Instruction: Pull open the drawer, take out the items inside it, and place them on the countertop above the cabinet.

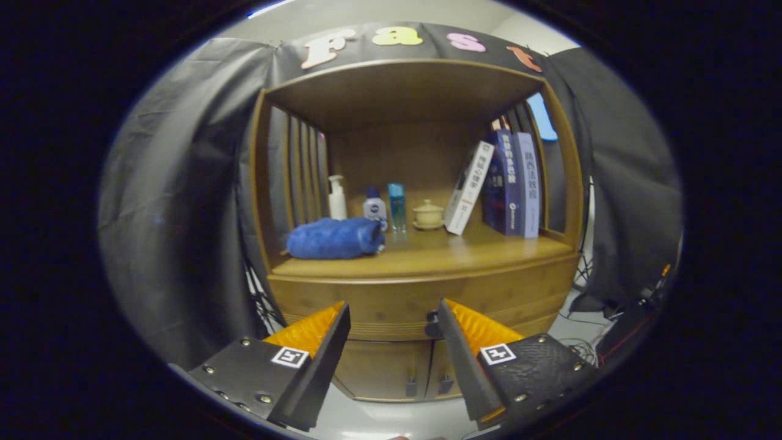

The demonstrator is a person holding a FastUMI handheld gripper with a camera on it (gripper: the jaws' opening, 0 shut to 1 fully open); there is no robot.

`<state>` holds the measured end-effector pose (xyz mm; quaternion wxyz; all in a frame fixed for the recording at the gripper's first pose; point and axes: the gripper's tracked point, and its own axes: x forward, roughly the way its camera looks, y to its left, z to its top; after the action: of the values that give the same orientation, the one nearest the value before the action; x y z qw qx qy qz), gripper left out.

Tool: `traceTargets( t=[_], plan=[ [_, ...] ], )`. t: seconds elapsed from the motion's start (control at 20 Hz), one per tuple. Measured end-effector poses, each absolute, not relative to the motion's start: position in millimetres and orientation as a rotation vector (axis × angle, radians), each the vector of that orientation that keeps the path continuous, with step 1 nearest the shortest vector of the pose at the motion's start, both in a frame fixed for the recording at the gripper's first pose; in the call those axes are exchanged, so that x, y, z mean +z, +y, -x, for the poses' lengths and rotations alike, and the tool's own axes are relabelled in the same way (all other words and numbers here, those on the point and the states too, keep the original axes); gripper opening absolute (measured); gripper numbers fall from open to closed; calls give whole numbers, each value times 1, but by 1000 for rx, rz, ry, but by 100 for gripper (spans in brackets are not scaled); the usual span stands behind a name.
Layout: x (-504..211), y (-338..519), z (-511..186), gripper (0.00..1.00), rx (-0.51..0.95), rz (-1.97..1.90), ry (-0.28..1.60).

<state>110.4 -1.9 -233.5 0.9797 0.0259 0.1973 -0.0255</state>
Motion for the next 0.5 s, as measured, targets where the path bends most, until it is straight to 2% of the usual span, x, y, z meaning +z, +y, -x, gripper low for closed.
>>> traceTargets(
  t=[0.35, 0.5],
  plan=[
    [-304, -44, -143, 85, -120, -66, 507],
    [-330, -44, -160, 84, -79, -60, 551]
  ],
)
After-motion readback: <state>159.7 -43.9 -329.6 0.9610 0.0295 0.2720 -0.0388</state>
